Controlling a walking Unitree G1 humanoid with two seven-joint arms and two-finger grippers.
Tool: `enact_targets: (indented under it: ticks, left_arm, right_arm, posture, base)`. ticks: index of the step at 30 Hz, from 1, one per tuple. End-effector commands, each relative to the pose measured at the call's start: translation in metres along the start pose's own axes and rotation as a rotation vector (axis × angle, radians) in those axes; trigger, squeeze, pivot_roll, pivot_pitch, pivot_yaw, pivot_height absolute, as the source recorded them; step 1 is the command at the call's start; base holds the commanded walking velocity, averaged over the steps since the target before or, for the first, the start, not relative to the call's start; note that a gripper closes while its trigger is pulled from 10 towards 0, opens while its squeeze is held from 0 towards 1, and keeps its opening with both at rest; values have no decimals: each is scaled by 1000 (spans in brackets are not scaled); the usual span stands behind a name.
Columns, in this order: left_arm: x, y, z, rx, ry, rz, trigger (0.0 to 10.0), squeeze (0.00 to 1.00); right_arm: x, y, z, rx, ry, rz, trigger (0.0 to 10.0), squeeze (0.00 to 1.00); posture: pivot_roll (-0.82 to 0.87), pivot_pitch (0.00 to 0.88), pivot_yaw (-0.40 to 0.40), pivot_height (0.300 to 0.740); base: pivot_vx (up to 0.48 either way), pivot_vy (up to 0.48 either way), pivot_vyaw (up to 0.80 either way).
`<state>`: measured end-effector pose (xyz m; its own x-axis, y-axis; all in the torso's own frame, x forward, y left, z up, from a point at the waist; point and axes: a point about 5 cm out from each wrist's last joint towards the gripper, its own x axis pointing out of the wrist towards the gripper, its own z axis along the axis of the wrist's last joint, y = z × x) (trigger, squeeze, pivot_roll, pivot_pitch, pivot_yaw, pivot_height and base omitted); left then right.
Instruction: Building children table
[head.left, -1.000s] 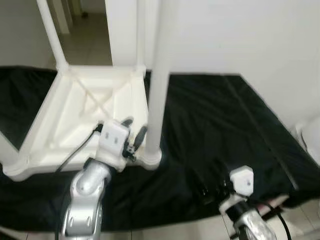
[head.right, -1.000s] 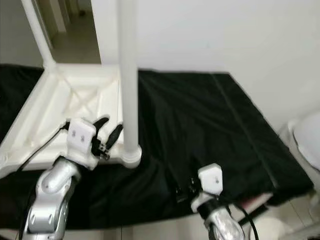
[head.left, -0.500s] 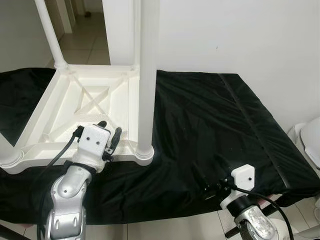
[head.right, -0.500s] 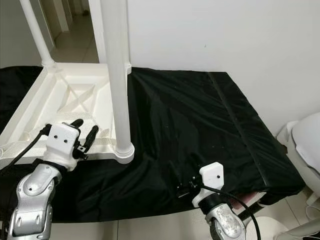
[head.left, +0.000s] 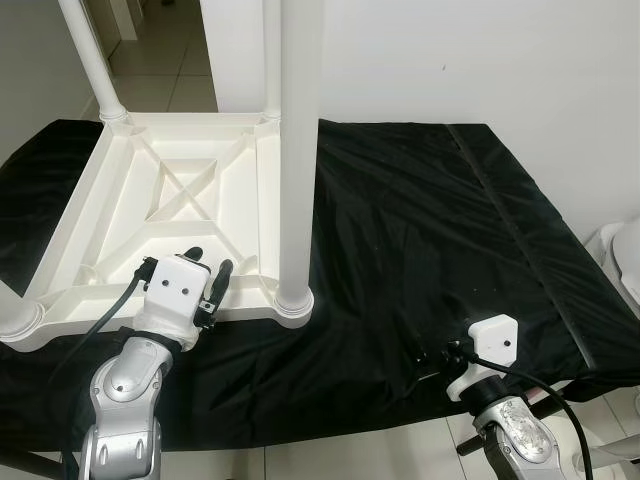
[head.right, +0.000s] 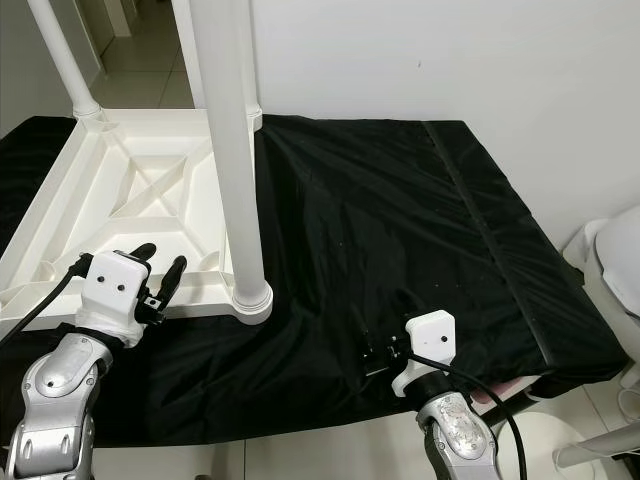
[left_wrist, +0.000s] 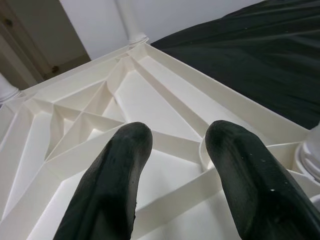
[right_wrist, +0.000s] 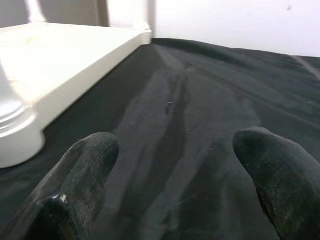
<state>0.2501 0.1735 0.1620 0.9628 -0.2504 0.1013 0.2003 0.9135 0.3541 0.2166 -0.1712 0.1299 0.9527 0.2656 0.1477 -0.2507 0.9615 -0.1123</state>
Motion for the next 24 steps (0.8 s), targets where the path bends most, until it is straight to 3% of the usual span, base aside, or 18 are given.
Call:
enact_targets:
  ticks: [1, 9, 18, 20, 21, 24]
  left_arm:
    - [-3, 4, -5, -5, 19, 113, 10000, 0]
    - [-5, 0, -17, -88, 67, 83, 10000, 0]
    - [-3, -7, -27, -73, 66, 53, 10000, 0]
    - [-3, -3, -27, -89, 69, 79, 10000, 0]
    - [-4, 3, -26, -144, 56, 122, 10000, 0]
    - [-3, 4, -27, -160, 70, 148, 10000, 0]
  right_arm:
    - [1, -3, -3, -13, 13, -20, 10000, 0]
    - [7, -8, -9, -28, 47, -60, 10000, 0]
    - [20, -7, -11, -4, 34, -111, 10000, 0]
    - [22, -5, -10, 2, 26, -123, 10000, 0]
    - [26, -3, -8, 16, 10, -144, 10000, 0]
    - [28, -5, -9, 9, 8, -161, 10000, 0]
  posture:
    - [-40, 89, 22, 740]
    - [-15, 87, 3, 740]
    - [-11, 88, -23, 740]
    - [-8, 84, -24, 740]
    - [-3, 79, -26, 740]
    - [3, 73, -27, 740]
  base:
    - [0, 0, 0]
    - [0, 0, 0]
    - [0, 0, 0]
    - [0, 0, 0]
    - [0, 0, 0]
    - [0, 0, 0]
